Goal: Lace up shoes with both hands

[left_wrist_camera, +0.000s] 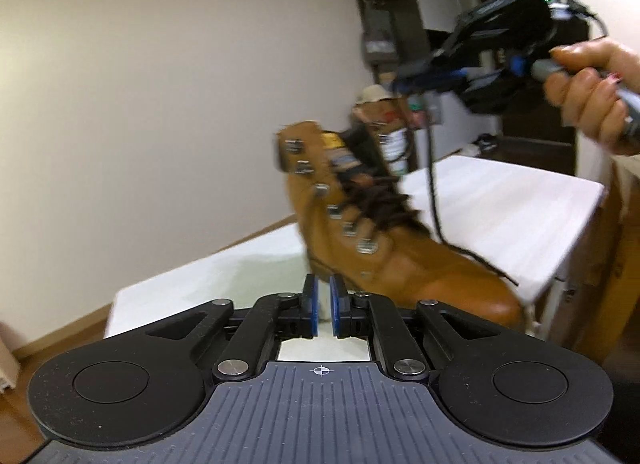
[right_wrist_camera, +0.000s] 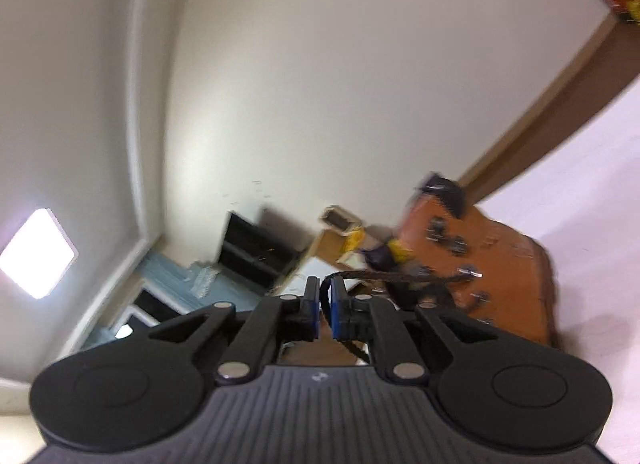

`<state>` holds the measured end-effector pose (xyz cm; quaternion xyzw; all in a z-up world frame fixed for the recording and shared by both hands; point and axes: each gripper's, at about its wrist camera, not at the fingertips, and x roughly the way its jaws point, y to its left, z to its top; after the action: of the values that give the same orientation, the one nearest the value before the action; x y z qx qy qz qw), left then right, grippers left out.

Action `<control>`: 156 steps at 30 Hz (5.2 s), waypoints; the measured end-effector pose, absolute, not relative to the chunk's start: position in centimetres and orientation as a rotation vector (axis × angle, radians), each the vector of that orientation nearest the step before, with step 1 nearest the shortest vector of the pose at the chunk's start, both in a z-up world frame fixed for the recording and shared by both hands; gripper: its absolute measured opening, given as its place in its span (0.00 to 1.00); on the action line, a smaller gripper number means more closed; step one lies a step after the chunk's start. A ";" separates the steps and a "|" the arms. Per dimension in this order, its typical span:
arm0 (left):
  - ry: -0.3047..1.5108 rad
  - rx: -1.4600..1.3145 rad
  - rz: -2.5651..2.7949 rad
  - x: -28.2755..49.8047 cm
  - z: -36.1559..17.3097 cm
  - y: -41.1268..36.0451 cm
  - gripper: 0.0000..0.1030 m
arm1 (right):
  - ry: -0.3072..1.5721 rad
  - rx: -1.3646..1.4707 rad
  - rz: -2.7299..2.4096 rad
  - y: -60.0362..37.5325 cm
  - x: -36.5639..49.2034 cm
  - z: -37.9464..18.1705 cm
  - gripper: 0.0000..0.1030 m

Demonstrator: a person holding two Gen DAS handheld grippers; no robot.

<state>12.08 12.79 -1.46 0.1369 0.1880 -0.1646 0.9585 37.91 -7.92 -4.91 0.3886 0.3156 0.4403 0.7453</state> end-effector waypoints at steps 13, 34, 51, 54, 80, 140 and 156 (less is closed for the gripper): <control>0.366 0.247 -0.431 13.0 -0.9 7.6 0.16 | 0.815 0.907 1.033 -5.8 37.3 -4.9 0.13; 0.479 0.325 -0.416 11.7 -3.4 11.4 0.16 | 0.761 0.552 0.645 -11.7 34.4 -8.6 0.13; 0.582 0.424 -0.330 15.7 -6.1 13.8 0.05 | 0.781 0.292 0.839 -6.8 31.5 -9.4 0.13; 0.512 0.464 -0.341 15.6 -3.5 13.5 0.05 | 0.768 0.255 0.828 -7.4 30.8 -9.1 0.13; 0.404 0.542 -0.620 11.6 -2.1 6.2 0.16 | 0.632 0.129 0.847 -9.1 31.0 -6.2 0.18; 0.525 0.219 -0.389 17.4 -4.7 10.8 0.02 | 0.442 -0.161 0.902 -8.0 33.2 -2.0 0.02; 0.546 0.227 -0.365 17.2 -4.3 9.1 0.00 | 0.448 -0.117 0.905 -7.3 33.6 -2.5 0.02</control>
<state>17.22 9.07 -4.32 0.1112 0.2674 -0.1788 0.9403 33.64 -7.30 -2.51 -0.0562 0.2146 0.4333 0.8735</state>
